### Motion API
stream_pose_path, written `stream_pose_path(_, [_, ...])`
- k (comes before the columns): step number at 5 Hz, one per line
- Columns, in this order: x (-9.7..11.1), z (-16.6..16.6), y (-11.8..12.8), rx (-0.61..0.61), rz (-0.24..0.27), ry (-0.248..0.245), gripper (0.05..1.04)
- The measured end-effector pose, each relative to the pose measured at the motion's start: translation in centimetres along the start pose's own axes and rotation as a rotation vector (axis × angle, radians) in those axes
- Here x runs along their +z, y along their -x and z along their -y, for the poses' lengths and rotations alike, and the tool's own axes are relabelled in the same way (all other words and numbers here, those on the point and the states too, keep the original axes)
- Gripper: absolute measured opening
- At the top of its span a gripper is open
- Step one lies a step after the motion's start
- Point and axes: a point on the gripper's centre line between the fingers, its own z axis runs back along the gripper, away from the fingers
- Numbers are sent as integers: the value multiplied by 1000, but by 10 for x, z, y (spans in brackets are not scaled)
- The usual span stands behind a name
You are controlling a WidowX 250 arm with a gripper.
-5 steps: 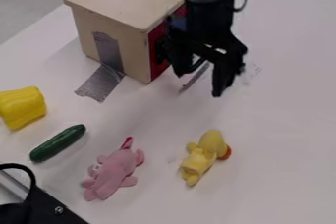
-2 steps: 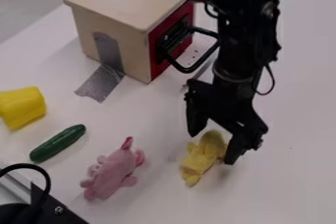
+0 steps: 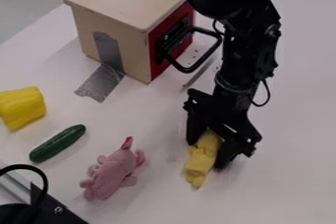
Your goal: Pick up yellow duck and move it to the upper right of the table
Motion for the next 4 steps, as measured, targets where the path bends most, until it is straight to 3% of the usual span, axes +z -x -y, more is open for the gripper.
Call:
stream_pose_path(1, [3,2,-3,-17,2,0,499])
stream_pose_path(2, [42,10,-16,-53,60,14,435])
stream_pose_path(4, [160,-15,-82,21,357,100,433])
